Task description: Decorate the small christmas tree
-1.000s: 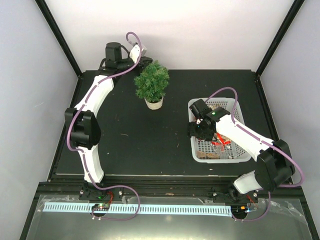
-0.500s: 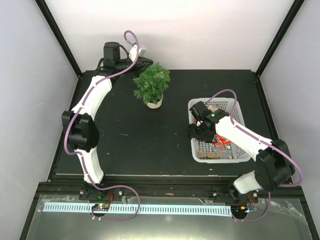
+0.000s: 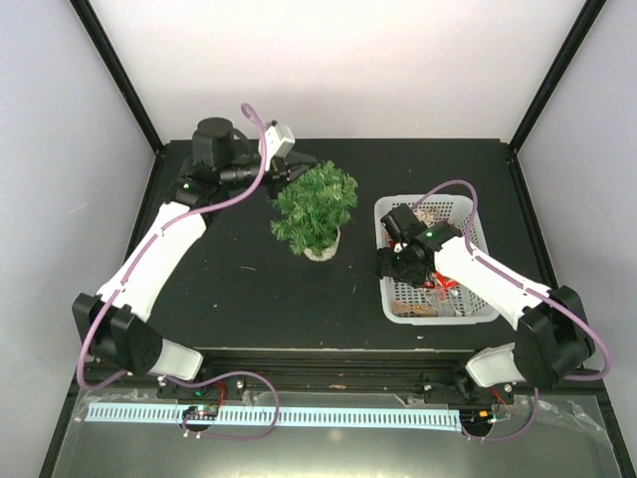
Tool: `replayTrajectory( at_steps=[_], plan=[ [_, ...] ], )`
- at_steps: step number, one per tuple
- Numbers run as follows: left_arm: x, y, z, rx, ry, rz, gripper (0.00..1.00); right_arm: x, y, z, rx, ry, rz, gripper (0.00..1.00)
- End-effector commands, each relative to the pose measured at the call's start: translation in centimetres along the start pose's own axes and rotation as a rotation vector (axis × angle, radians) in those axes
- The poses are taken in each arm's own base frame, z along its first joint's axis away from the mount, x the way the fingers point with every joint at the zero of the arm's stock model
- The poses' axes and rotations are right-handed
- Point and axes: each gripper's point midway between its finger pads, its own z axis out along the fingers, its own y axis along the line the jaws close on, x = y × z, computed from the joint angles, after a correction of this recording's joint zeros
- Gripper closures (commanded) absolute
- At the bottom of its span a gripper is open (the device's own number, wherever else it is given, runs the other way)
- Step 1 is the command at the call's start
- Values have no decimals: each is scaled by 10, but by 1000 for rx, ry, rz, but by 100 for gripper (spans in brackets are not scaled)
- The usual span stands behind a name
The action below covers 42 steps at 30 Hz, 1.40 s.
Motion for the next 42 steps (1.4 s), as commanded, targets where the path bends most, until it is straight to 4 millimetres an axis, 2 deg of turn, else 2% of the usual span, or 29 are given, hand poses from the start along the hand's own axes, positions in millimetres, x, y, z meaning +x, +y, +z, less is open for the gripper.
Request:
replayTrajectory(
  at_steps=[1,9,14,24,34,42],
  plan=[
    [-7,-27,-8,5,-43,69,98,-1,0,-6,-14,-29,8,30],
    [19,-77,-12,80,-22,43,98,7,-6,-5,-18,-27,24,30],
    [34,-99,-18,112,-9,24,98,11,-10,-7,-16,-27,32,30],
    [34,-119,-32,122,-23,36,98,21,-12,-4,-43,-19,63,31],
    [57,-132,-38,130,-6,27,98,21,-10,-4,-52,-16,65,31],
    [65,-137,-47,109,-2,35,98,20,-10,-5,-55,-20,62,30]
  ],
)
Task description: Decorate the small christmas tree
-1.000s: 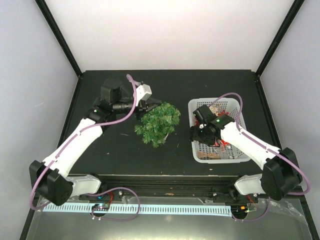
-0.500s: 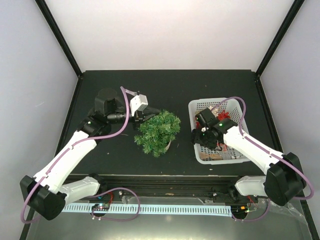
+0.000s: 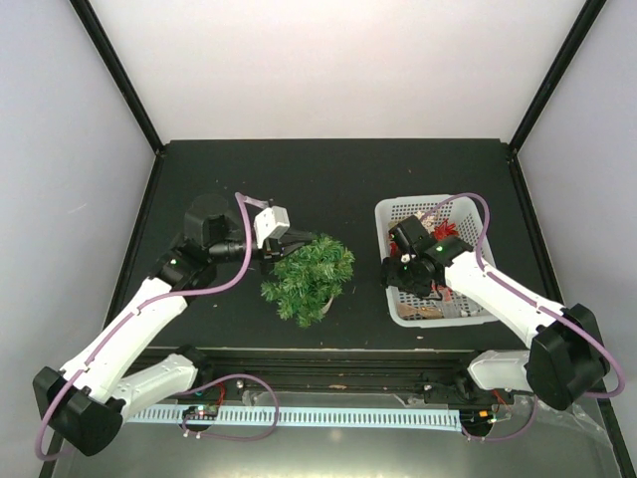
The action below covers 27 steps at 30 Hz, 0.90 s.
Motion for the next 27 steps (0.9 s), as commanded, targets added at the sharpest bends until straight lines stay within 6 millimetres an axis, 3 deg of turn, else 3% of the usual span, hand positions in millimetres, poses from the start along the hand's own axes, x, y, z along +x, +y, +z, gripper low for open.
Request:
replayTrajectory(
  at_steps=[1,10,17,24,27],
  plan=[
    [-12,-5,-7,-16,-40,54,98,-1,2,-4,-14,-14,10,30],
    [-14,2,-12,-81,-24,56,81,-4,3,-6,-18,-28,6,30],
    [-22,7,-17,-124,-6,70,60,-11,9,-10,-19,-41,-10,30],
    [-56,8,-30,-172,-41,115,43,-25,12,-23,3,-88,-26,30],
    [-76,12,-42,-235,-51,140,23,-42,7,-39,54,-154,-29,30]
  ],
)
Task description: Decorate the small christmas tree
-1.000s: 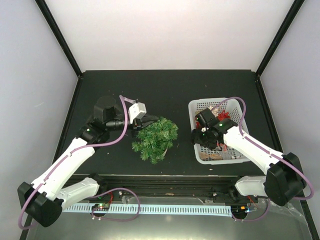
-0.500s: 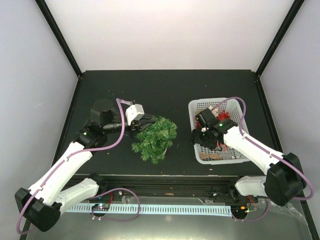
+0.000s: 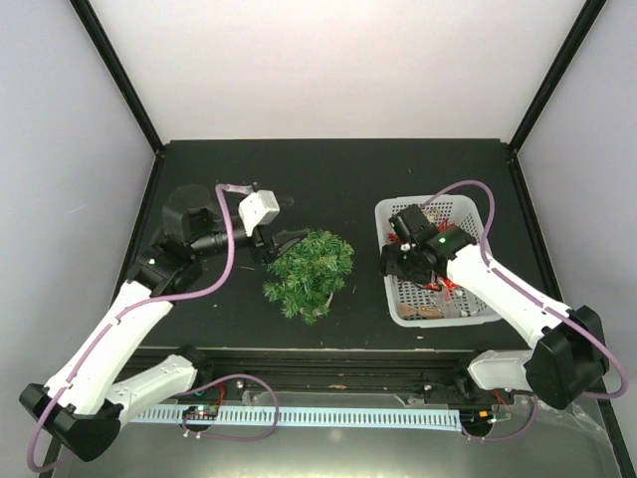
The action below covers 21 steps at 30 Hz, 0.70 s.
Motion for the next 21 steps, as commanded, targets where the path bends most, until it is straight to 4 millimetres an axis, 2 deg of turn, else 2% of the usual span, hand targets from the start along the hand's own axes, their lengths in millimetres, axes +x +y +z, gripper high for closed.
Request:
replayTrajectory(
  at_steps=[1,3,4,6,9,12,17,21],
  plan=[
    [-41,11,-22,-110,-31,50,15,-31,-9,-24,89,-113,-5,31],
    [-45,21,-29,-163,5,51,2,-43,-22,-28,126,-129,35,32],
    [-46,28,-32,-187,30,52,1,-48,-30,-30,140,-133,68,33],
    [-34,43,-36,-218,148,12,1,-59,-48,-29,153,-127,150,33],
    [-4,69,-43,-236,354,-137,1,-72,-70,-20,155,-90,239,34],
    [27,88,-57,-238,465,-288,2,-85,-84,-8,186,-63,272,34],
    [78,87,-77,-249,615,-409,3,-97,-89,15,153,-16,346,35],
    [88,83,-89,-313,631,-407,3,-96,-89,31,142,25,381,38]
  ],
)
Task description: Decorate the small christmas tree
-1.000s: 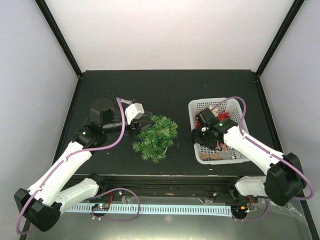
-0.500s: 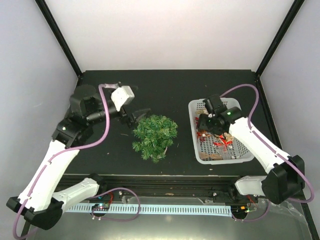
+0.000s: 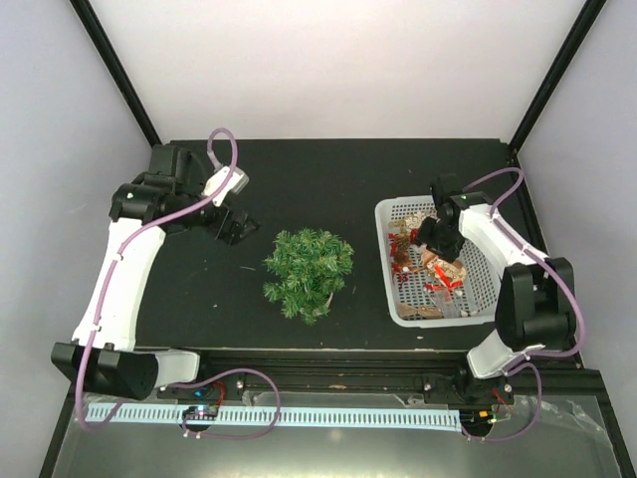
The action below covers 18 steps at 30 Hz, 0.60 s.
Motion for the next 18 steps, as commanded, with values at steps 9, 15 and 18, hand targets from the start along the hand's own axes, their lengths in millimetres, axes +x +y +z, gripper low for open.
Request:
replayTrajectory(
  at_steps=[9,15,18],
  plan=[
    [36,-16,-30,-67,42,-16,2,7,17,36,-82,95,47,49],
    [30,-19,-33,-57,20,-28,2,4,14,33,-72,72,40,65],
    [27,-20,-33,-49,10,-43,2,0,9,25,-45,40,24,76]
  ],
)
